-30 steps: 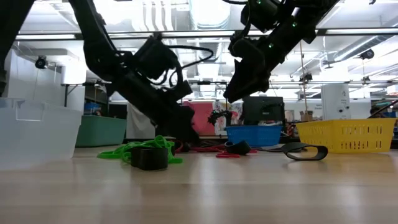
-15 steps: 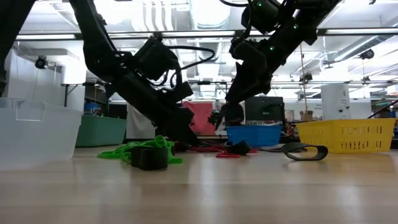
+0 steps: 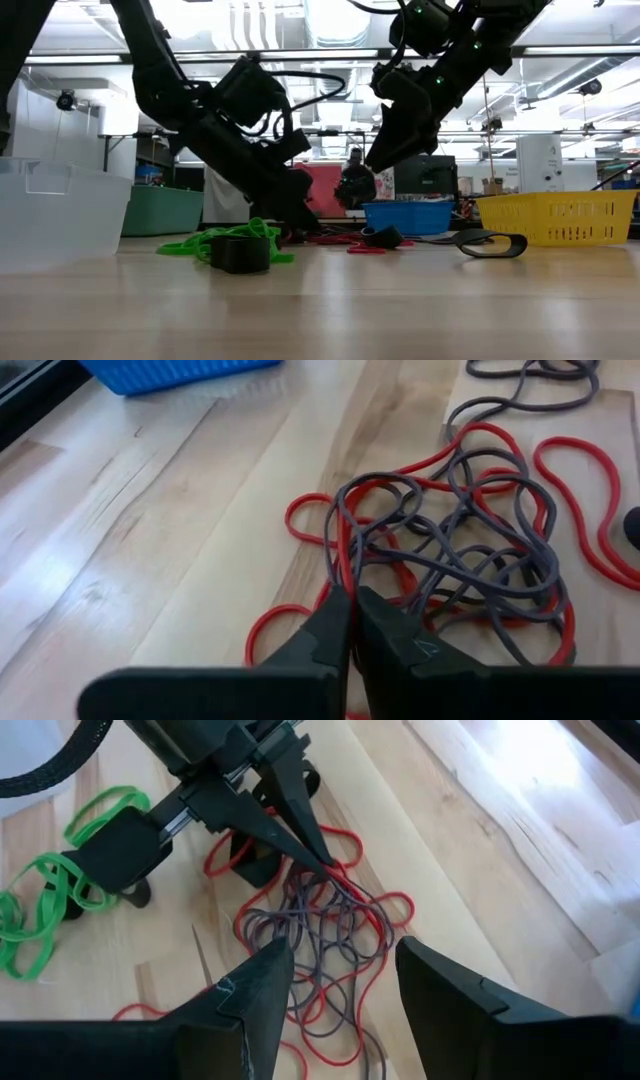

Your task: Sort rubber bands into baskets

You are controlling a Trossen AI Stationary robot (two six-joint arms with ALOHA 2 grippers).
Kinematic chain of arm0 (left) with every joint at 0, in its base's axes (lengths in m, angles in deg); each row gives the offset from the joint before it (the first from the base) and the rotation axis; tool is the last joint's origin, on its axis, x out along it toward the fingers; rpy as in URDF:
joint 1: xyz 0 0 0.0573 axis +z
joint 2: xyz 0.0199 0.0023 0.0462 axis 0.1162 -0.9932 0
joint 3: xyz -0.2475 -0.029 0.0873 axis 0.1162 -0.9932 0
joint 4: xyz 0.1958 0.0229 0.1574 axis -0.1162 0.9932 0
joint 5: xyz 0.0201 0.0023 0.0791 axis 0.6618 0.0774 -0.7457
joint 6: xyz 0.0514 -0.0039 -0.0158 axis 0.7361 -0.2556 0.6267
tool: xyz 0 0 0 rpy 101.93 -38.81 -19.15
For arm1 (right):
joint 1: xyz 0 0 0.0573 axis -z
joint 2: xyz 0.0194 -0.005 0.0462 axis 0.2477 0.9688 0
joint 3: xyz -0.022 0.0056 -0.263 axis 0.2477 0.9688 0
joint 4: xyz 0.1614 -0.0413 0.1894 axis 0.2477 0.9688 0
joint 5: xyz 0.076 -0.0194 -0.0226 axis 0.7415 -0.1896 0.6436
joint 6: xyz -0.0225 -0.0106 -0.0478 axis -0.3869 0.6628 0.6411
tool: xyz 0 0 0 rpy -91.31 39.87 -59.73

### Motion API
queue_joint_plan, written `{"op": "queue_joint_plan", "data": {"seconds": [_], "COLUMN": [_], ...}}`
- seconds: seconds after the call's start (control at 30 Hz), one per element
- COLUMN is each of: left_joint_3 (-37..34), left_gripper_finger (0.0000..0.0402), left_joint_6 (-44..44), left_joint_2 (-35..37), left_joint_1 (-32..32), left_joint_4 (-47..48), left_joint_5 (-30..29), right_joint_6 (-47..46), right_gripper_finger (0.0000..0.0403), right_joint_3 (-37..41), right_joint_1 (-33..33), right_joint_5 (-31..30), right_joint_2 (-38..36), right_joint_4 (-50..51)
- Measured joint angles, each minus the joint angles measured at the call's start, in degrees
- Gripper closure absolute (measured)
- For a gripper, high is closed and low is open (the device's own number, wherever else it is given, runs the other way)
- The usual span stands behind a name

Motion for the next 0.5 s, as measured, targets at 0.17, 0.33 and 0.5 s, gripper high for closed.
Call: {"op": "queue_joint_plan", "data": {"seconds": [0.17, 0.33, 0.5], "left_joint_3": [0.0, -0.1, -0.1], "left_gripper_finger": [0.0401, 0.0401, 0.0402], "left_joint_6": [-0.2, 0.1, 1.1], "left_joint_2": [1.6, 5.9, 12.0], "left_joint_1": [-0.3, -0.7, -0.9], "left_joint_4": [-0.2, 1.1, 9.4], "left_joint_5": [0.0, 0.0, 0.0], "right_joint_6": [0.0, -0.1, -0.3], "right_gripper_finger": [0.0229, 0.0229, 0.0229], "right_joint_3": [0.0, 0.0, 0.2], "right_joint_1": [0.0, 0.0, 0.0], "right_joint_5": [0.0, 0.0, 0.0], "right_joint_2": [0.0, 0.0, 0.0], "right_joint_4": [-0.1, 0.0, -0.1]}}
